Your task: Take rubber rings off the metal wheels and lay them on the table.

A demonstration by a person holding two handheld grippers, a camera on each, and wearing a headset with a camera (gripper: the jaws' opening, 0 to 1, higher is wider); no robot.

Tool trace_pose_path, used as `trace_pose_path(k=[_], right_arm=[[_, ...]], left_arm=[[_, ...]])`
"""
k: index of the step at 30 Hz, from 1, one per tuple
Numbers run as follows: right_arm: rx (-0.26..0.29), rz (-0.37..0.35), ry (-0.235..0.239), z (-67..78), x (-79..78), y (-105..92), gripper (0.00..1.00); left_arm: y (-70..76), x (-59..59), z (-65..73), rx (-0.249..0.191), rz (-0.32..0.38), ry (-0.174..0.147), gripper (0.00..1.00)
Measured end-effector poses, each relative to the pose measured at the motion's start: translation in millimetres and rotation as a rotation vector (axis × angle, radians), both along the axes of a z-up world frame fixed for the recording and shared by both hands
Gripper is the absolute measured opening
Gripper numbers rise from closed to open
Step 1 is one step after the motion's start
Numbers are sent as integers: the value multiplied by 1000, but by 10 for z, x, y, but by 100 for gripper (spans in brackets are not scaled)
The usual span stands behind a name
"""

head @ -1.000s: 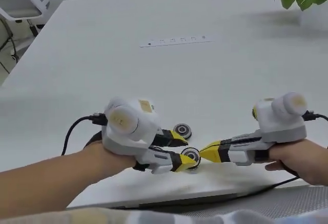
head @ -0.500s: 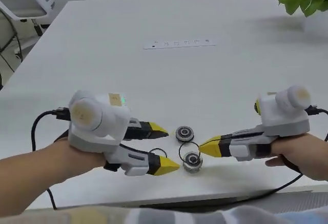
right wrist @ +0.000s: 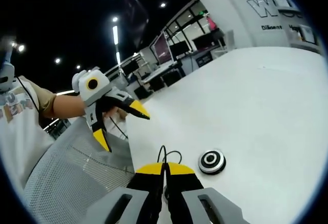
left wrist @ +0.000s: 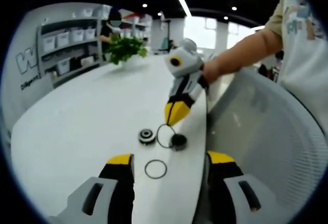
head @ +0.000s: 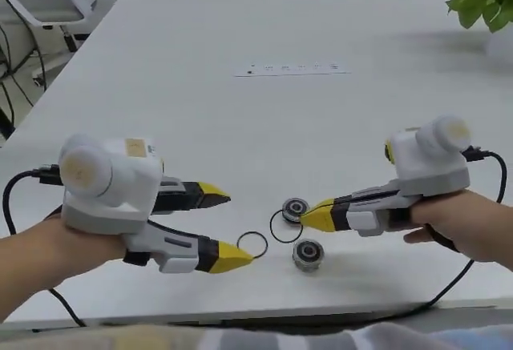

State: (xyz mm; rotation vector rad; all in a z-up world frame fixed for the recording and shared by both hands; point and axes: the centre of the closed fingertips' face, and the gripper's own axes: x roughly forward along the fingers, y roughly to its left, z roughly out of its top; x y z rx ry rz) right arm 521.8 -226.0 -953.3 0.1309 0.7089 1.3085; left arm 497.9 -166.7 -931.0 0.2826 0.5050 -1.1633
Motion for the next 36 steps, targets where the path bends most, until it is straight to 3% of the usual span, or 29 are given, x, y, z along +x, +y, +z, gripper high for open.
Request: trace_pose_path(k=[9,19,27,36], right_arm=[[-19,20,4,-41,60,166,0],[-80,26,40,-255,115,290,0],[-100,41,66,-377,149,373,0],[-141,55,81,-500,71,429,0]], left_arm=[[133,-5,-1,-10,36,1,59],[240,-33,-60,-13,69,24,62],[270,-35,-85,-9,76,32,63],[281,-12,-116,-10,83,38,63]])
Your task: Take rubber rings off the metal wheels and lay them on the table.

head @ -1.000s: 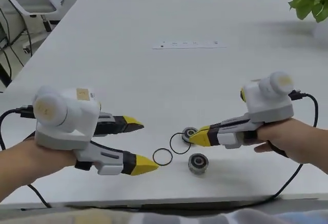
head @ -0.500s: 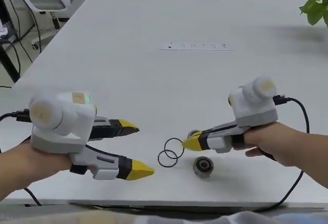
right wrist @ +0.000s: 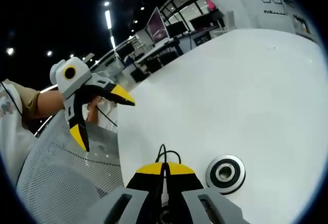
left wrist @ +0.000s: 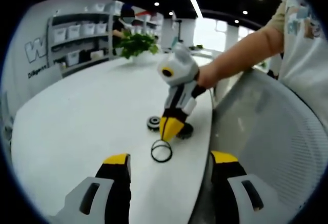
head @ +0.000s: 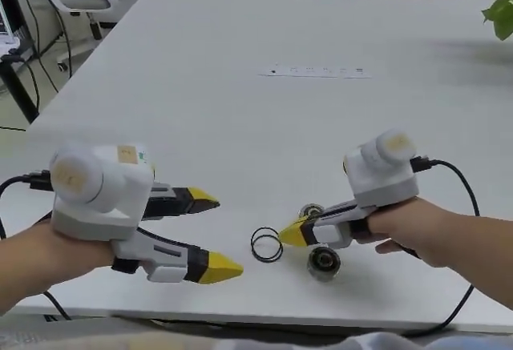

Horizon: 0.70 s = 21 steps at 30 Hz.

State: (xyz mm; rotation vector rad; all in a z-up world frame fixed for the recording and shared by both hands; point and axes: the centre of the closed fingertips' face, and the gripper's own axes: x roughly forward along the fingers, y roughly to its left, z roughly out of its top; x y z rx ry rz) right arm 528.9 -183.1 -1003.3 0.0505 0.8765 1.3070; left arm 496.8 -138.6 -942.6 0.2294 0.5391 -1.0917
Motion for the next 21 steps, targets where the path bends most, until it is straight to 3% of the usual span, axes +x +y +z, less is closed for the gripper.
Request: trace_pose_path(k=[5,10,21], right_arm=[[-26,-2,-1,-80,17,-31,0],[-76,14,-43,-154,32,-52,1],[-90,42,-103,-112,19,-49,17]], left_arm=[[18,8,-25,1,5,7,63],[29,22,-42,5,8,11,63],[31,49,-54,14,5,15,63]])
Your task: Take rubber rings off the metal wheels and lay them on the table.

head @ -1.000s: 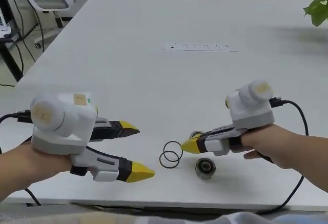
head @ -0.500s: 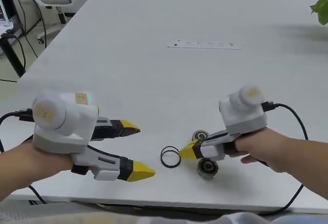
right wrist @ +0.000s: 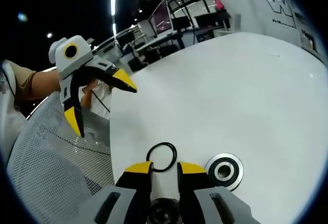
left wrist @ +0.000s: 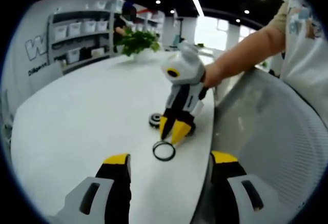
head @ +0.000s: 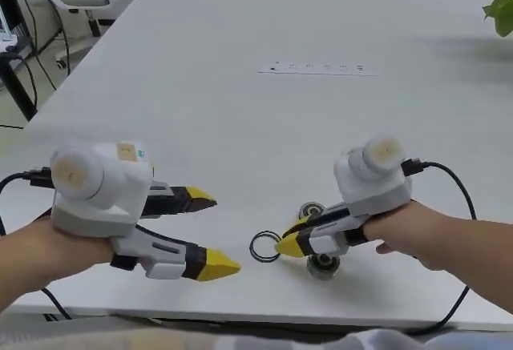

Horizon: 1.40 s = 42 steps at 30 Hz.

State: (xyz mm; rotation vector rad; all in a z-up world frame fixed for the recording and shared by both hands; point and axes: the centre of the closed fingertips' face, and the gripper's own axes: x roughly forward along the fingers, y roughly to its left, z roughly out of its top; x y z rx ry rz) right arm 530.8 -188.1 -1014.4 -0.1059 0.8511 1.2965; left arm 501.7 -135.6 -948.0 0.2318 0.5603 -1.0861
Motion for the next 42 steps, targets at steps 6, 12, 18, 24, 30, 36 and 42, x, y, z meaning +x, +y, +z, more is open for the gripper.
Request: trace_pose_path(k=[6,12,18,24,30,36,42], right_arm=[[46,-27,-13,168,66,-55,18],[88,-69,-33,346,136,-154,21],[115,-120,-52,464,211,-323,23],[133,-167,-68,537,291,-484,23],[134,-199,-93,544,381,-630,24],[134,-221,-103,499,437,-724,24],[118,-217,-119,392,446,-796,23]], left_arm=[[-11,31,10,10,-11,-1,63],[-40,127,45,21,-20,-10,62],[-157,231,63,24,-33,-16,62],[-284,295,82,23,-55,-22,61],[-397,391,88,24,-66,-26,60],[-468,469,34,32,-69,-22,58],[-519,526,-53,40,-65,-12,56]])
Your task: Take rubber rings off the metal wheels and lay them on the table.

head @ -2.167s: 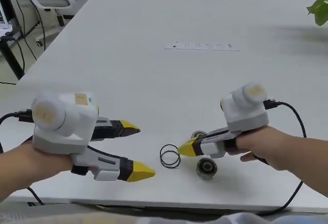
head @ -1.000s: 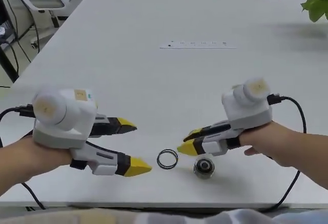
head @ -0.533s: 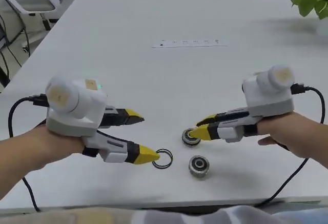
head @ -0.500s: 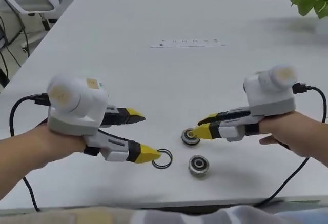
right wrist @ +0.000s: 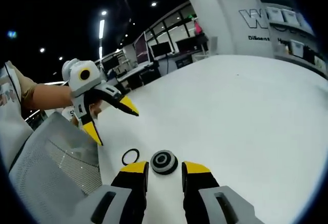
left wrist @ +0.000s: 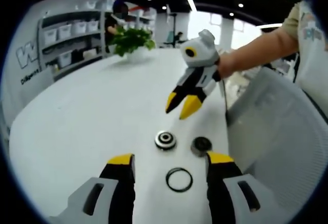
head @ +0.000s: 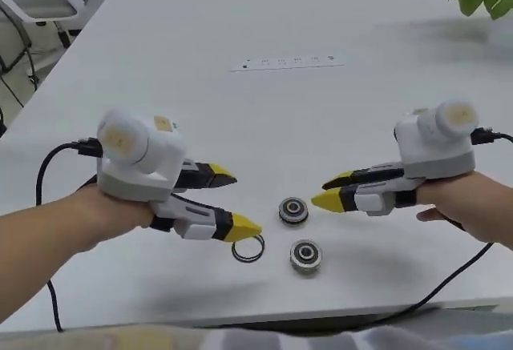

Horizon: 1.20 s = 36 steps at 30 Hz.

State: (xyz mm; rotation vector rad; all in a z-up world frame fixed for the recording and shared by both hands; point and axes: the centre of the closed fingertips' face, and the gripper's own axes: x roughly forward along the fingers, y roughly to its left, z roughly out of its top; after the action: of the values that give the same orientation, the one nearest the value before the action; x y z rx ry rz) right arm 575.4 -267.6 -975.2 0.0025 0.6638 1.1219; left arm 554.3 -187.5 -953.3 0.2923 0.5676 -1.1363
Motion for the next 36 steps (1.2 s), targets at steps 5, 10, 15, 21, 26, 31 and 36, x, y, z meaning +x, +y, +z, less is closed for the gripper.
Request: trace_pose_path(k=[5,10,15,21,26,31,36], right_arm=[[-15,18,-10,-92,-30,-29,22],[-29,33,-8,-176,-60,-25,21],[-38,47,-14,-238,-56,6,20],[-50,70,-24,-295,-45,68,20],[-59,90,-35,-345,-31,117,20],[-67,106,-50,-388,-11,145,20],[-73,119,-66,-402,-5,165,21]], left_arm=[[-49,27,-66,7,-3,6,53],[-78,66,-146,11,1,19,51],[-130,81,-211,13,-1,28,49],[-192,119,-270,16,-3,35,43],[-248,144,-310,20,0,42,41],[-305,181,-326,14,1,46,39],[-394,217,-337,10,-1,48,35]])
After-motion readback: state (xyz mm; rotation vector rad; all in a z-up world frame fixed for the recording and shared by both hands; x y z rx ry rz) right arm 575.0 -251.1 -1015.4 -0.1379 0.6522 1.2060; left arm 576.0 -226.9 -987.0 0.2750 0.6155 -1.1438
